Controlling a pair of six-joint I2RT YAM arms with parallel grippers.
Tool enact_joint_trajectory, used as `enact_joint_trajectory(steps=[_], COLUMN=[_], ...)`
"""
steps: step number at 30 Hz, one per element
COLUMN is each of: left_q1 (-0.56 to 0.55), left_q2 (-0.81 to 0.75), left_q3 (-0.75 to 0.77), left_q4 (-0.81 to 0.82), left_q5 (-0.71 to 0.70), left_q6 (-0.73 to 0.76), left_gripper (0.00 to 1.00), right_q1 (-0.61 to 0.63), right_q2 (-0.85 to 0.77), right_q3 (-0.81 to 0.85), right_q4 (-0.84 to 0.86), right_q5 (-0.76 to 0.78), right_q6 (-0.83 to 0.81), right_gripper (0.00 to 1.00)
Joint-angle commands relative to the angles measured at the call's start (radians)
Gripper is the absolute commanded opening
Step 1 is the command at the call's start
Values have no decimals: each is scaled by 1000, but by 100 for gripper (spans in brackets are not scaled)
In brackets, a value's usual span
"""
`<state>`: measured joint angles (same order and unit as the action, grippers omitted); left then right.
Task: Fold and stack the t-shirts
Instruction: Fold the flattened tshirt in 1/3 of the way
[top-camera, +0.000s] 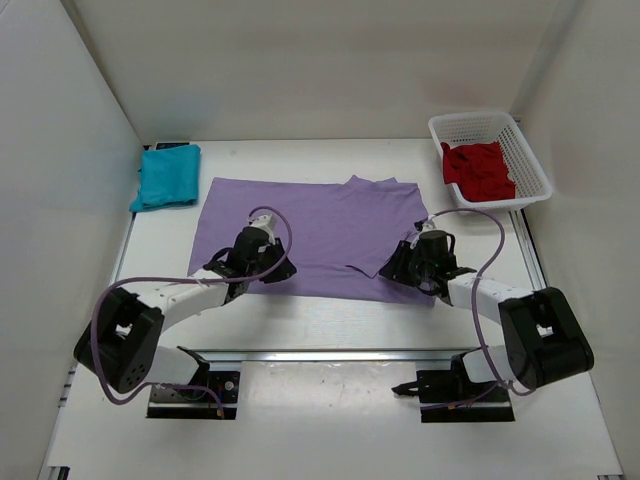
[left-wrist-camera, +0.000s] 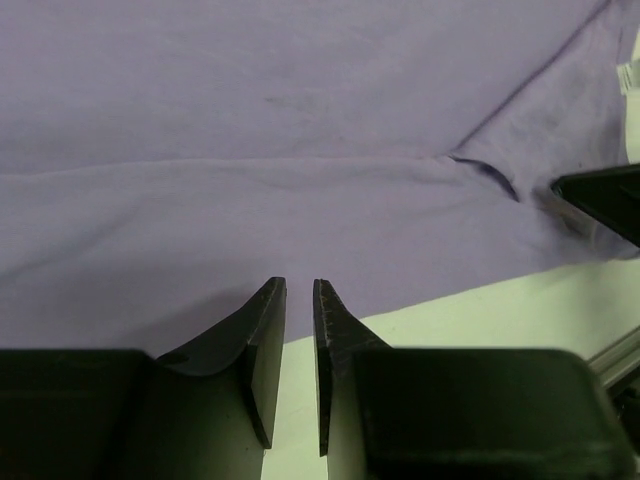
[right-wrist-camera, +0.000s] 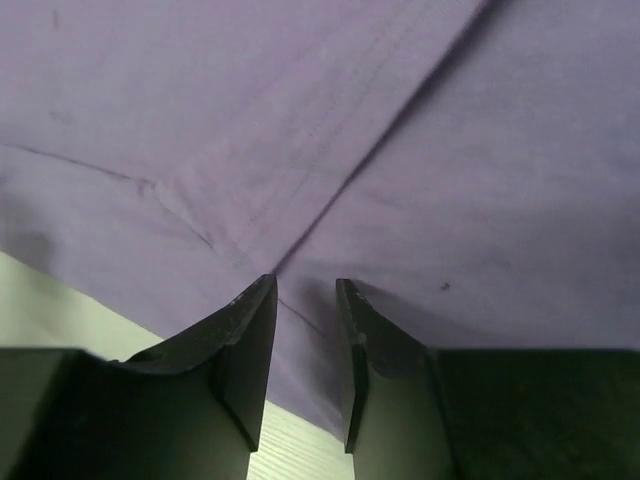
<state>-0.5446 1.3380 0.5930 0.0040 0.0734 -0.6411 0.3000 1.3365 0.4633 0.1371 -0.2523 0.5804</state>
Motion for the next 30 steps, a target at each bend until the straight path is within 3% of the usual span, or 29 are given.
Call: enact_joint_trajectory(steps=[1,8,22,25,30], left_q1=[-60,-153,-161,-158,-160], left_q2=[15,78,112,105,95], left_q3=[-7,16,-44,-50,-41], left_q4=[93,140,162,168,152], left_q5=[25,18,-4,5,-7], left_q6=[-22,-8,-5,-17,-17], left_gripper=[29,28,28,28,28], right_q1=[5,-5,14,-7,-38], right_q2=[21,82,197,259,429], right_q3=[5,23,110,187,463], right_q4=[153,156,168,173,104], right_q5=[-41,-38,-61,-88,-134], right_q6=[35,53,75,73,61], right_gripper=[28,23,11,10,6])
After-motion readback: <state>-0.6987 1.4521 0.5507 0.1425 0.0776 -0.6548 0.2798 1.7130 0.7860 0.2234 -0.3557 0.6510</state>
